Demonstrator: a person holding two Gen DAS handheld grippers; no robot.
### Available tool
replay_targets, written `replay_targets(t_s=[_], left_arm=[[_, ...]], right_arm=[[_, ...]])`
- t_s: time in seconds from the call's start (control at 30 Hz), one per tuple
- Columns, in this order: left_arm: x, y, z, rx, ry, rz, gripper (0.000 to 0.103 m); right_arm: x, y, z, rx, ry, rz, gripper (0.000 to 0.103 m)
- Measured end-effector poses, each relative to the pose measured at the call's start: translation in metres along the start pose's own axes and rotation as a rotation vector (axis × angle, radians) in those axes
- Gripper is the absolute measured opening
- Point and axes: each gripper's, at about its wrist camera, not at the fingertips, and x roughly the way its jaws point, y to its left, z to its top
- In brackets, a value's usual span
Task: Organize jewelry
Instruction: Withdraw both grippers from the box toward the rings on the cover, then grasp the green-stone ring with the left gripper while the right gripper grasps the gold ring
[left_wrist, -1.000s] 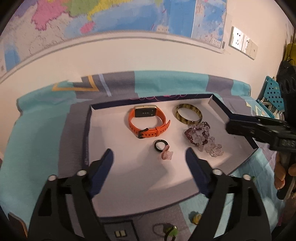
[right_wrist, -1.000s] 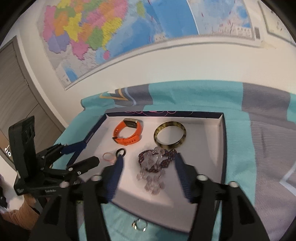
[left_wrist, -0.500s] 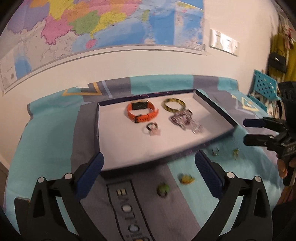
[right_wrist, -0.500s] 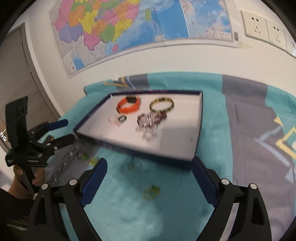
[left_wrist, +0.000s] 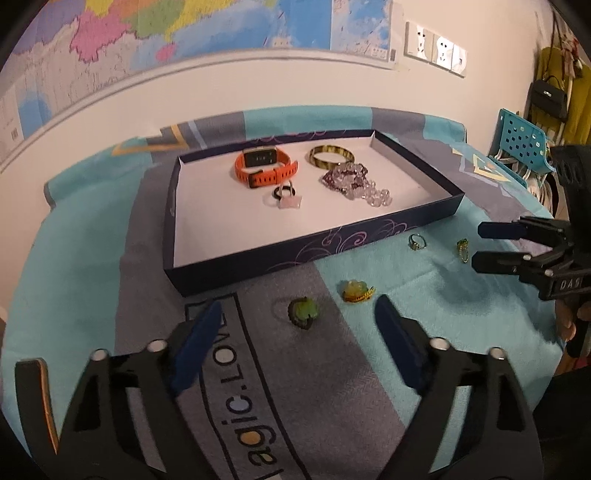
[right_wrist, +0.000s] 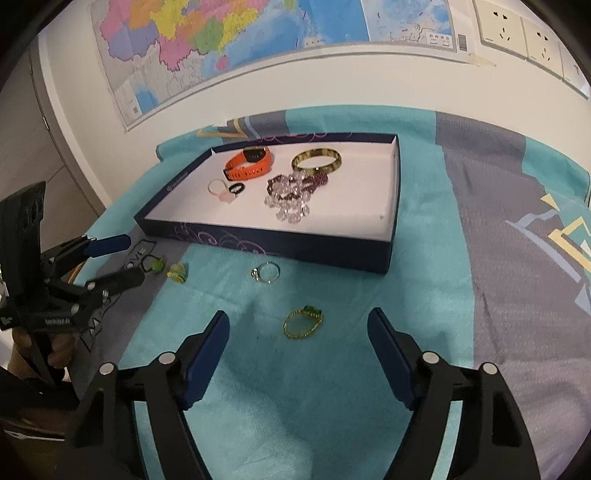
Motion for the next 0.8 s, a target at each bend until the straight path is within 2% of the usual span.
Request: replay_targets(t_s=[0.2,0.27,0.33,0.43,0.57,0.67,0.8], left_arm=[[0.015,0.002,-0.003,-0.012,0.070,0.012,0.050],[0.015,0.002,-0.004,-0.005,0.073,0.010,0.049],[0.016,-0.001,-0.004,0.003,0.080,0.010,0.047],[0.018,-0.002,-0.003,0.012,0.087,0.018,0.044],[0.018,-0.001,-0.002,0.001,0.088,0.008,0.037],[0.018,0.000,-0.001,-0.005,0.087,0.006,0.026],[0.019,-0.001,-0.001,-0.002,0.087,0.002,0.019]], right_arm=[[0.003,0.000,-0.005,0.011,0.014,-0.010,0.065],[0.003,0.001,-0.005,0.011,0.012,-0.014,0.063],[0.004,0.002,-0.003,0.015,0.009,-0.015,0.054],[0.007,0.005,-0.001,0.006,0.013,-0.023,0.050],[0.011,0.008,0.001,-0.006,0.013,-0.051,0.040],[0.012,0.012,0.001,-0.029,0.012,-0.075,0.032],[0.012,0.012,0.001,-0.030,0.013,-0.084,0.023]])
